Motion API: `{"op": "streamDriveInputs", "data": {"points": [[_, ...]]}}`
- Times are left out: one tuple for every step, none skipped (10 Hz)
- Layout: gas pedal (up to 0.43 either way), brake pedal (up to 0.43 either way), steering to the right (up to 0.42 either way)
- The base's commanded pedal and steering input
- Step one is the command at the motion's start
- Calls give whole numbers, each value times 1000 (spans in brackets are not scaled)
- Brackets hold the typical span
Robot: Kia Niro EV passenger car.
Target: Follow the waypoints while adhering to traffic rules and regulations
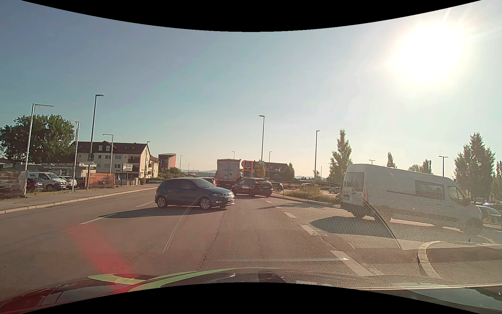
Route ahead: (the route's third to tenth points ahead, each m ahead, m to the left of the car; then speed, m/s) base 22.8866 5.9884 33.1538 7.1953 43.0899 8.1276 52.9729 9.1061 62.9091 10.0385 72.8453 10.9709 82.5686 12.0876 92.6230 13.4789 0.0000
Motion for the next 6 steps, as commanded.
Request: {"op": "streamDriveInputs", "data": {"points": [[0, 232, -19], [0, 232, -19], [0, 232, -19], [0, 238, -19], [0, 232, -19], [0, 232, -19]]}}
